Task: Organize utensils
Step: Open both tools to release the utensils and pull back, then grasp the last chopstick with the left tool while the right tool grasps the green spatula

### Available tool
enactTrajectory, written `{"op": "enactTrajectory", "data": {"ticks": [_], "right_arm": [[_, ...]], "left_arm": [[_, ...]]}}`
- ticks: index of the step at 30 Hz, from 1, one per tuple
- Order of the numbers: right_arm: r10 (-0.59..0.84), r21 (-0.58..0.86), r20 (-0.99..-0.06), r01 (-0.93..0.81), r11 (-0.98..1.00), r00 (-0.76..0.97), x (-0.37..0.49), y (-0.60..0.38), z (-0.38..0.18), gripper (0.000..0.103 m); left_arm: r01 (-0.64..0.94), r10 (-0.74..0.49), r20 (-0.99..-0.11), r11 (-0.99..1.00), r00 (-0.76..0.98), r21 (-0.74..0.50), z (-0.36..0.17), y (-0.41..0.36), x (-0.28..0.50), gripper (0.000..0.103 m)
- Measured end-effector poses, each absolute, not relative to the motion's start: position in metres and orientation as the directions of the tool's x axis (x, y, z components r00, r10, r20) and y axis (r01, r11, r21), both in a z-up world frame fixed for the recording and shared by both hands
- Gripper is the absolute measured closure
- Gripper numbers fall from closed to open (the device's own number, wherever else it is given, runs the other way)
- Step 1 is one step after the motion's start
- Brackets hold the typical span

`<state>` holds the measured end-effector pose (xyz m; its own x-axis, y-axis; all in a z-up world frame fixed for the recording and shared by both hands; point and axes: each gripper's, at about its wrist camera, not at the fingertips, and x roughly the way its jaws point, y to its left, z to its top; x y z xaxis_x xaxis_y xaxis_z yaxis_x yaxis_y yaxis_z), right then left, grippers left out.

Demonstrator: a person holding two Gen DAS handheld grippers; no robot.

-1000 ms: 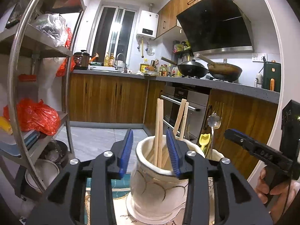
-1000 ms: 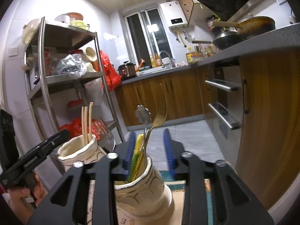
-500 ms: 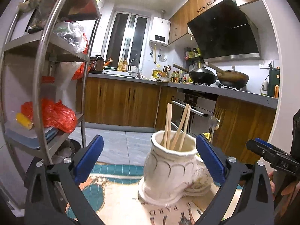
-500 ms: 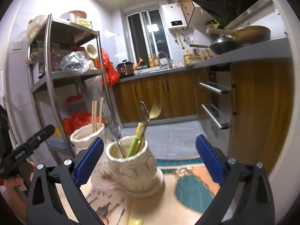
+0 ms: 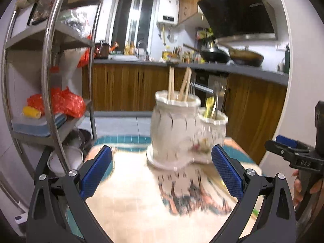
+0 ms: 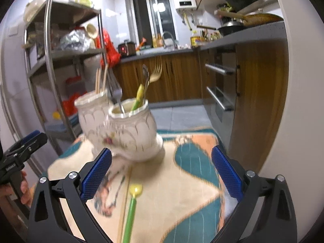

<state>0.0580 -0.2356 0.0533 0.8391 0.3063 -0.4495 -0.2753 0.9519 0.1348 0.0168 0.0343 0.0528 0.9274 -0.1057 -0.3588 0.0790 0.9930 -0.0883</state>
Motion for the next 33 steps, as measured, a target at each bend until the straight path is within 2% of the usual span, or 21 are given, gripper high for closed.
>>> {"op": "enactTrajectory", "data": {"ticks": [7, 19, 22, 24, 26, 29, 33], "right_arm": [[0.285, 0.087, -0.559, -0.287, 0.954, 0.779, 0.049, -0.227, 0.031, 0.005], [0.25, 0.035, -0.697, -0.317, 0.948, 0.672, 0.057, -0.209, 0.006, 0.005], [0.254, 0.035, -0.715, -0.329, 0.944, 0.652, 0.06, -0.205, 0.003, 0.009], [0.261, 0.036, -0.729, -0.346, 0.938, 0.633, 0.061, -0.201, 0.002, 0.023], [0.273, 0.047, -0.745, -0.361, 0.931, 0.608, 0.064, -0.197, 0.0, 0.042], [0.314, 0.087, -0.767, -0.394, 0.915, 0.56, 0.066, -0.191, -0.003, 0.059], [0.321, 0.084, -0.783, -0.421, 0.903, 0.532, 0.069, -0.183, -0.007, 0.075]], "left_arm": [[0.086, -0.116, -0.456, 0.993, 0.883, -0.085, 0.026, 0.029, 0.018, 0.006], [0.145, -0.176, -0.525, 0.984, 0.833, -0.101, 0.005, 0.021, 0.027, 0.006], [0.154, -0.184, -0.528, 0.983, 0.829, -0.101, 0.004, 0.021, 0.028, 0.006], [0.16, -0.188, -0.532, 0.982, 0.825, -0.099, 0.003, 0.02, 0.029, 0.006], [0.16, -0.189, -0.534, 0.982, 0.824, -0.099, 0.002, 0.02, 0.03, 0.006], [0.159, -0.19, -0.535, 0.982, 0.824, -0.104, 0.002, 0.02, 0.03, 0.006], [0.157, -0.189, -0.544, 0.982, 0.818, -0.104, 0.001, 0.019, 0.031, 0.006]]}}
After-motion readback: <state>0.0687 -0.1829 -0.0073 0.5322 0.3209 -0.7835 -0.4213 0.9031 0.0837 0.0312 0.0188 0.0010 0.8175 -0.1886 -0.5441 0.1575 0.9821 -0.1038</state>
